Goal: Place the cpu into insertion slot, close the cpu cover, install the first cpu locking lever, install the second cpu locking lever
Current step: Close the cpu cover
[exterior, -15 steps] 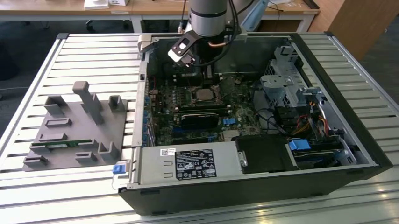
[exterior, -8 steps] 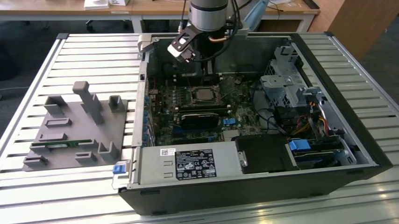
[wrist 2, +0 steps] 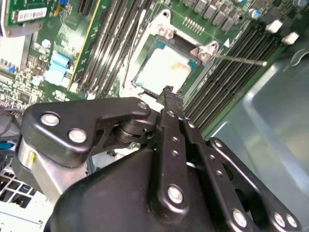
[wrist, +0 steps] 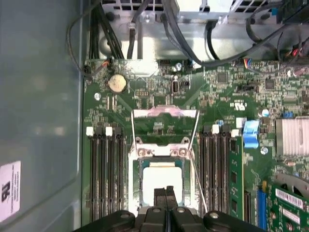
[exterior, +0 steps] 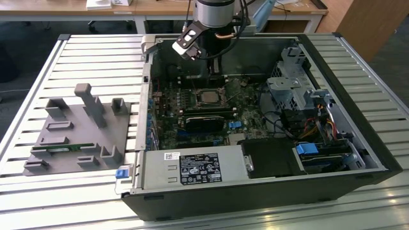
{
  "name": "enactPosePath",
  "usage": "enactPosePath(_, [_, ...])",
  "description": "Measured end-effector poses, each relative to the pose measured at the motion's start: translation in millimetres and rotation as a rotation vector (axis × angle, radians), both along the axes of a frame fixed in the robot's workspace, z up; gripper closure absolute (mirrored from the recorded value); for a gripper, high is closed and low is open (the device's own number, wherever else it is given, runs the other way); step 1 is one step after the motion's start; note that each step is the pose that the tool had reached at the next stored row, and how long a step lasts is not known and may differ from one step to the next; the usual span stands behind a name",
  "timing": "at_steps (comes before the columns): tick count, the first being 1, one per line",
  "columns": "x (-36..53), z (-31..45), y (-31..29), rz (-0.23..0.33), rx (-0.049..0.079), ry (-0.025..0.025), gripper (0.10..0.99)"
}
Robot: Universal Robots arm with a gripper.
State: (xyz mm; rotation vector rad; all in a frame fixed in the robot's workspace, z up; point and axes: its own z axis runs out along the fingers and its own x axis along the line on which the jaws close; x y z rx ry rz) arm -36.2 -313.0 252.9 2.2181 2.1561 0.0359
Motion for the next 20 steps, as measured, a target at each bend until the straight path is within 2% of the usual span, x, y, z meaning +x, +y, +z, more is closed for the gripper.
enactPosePath(3, [9.4, 0.0, 0.0, 0.000, 0.000, 0.0025, 0.980])
enactPosePath(6, [13.6, -0.1, 0.0, 0.000, 0.000, 0.0040, 0.980])
enactPosePath(9, [19.4, -0.1, -0.1, 0.000, 0.000, 0.0082, 0.980])
enactPosePath(11, [20.8, 0.1, -0.1, 0.000, 0.000, 0.0089, 0.980])
enactPosePath(16, [21.6, 5.9, 0.0, 0.000, 0.001, 0.0090, 0.980])
enactPosePath(17, [22.9, 5.9, 0.0, 0.001, 0.001, 0.0105, 0.980])
enactPosePath(20, [29.8, 6.0, 0.0, 0.007, 0.003, 0.0209, 0.980])
